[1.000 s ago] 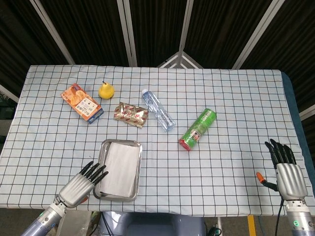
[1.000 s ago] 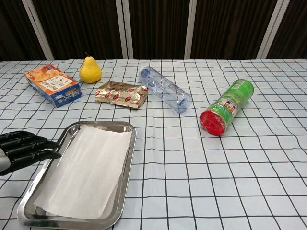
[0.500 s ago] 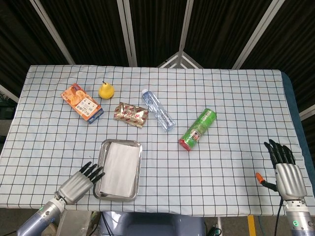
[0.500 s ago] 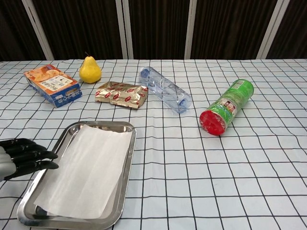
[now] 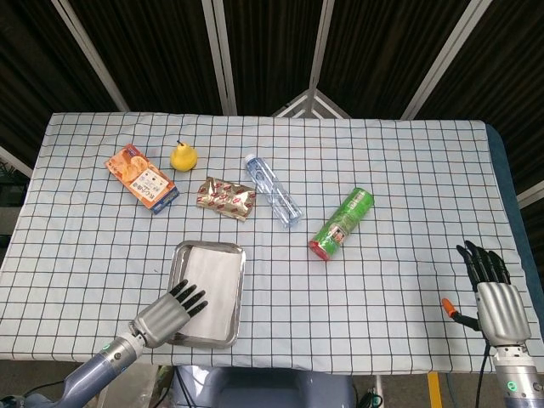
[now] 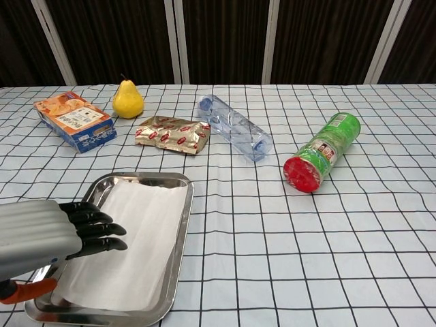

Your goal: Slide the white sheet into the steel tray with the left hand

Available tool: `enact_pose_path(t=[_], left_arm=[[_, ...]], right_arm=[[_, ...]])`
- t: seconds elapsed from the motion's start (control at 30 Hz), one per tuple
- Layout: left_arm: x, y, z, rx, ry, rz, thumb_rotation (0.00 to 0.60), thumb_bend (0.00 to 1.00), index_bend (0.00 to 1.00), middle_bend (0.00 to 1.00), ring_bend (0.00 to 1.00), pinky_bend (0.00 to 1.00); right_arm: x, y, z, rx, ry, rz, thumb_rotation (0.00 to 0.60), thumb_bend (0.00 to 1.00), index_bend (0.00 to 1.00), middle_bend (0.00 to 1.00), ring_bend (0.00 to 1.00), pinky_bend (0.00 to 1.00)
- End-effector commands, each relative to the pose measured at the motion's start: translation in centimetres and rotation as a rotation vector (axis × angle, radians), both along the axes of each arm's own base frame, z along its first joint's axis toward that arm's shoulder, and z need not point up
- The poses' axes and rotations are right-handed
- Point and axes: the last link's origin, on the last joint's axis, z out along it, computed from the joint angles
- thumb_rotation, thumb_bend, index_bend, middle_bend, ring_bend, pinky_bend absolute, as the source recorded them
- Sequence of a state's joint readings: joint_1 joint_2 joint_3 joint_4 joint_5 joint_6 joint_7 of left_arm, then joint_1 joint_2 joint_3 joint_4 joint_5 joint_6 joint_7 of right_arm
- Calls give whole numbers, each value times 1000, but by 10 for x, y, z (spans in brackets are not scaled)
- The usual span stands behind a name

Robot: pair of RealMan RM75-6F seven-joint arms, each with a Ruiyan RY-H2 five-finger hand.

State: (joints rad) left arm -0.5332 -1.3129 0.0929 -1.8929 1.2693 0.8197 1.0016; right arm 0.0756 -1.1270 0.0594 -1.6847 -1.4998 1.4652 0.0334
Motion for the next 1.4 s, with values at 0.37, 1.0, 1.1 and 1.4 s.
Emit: enact_pose_path(t=[0.37, 1.0, 1.1, 1.4], left_arm=[[10, -5, -5, -11, -2, 73, 600, 509, 0, 0, 0, 0], [16, -11, 47, 207, -255, 158, 600, 295, 0, 0, 0, 0], [5, -15, 64, 298, -336, 168, 600, 168, 0, 0, 0, 0], [-46, -34, 107, 604, -509, 197, 600, 105, 0, 0, 0, 0]], right_arm=[[1, 0, -1, 2, 1, 2, 600, 314, 0, 0, 0, 0], [1, 0, 0, -3, 0, 7, 600, 313, 0, 0, 0, 0], [1, 0, 0, -5, 4, 9, 600, 313, 0, 0, 0, 0], [0, 0, 0, -7, 17, 12, 600, 314, 0, 0, 0, 0]])
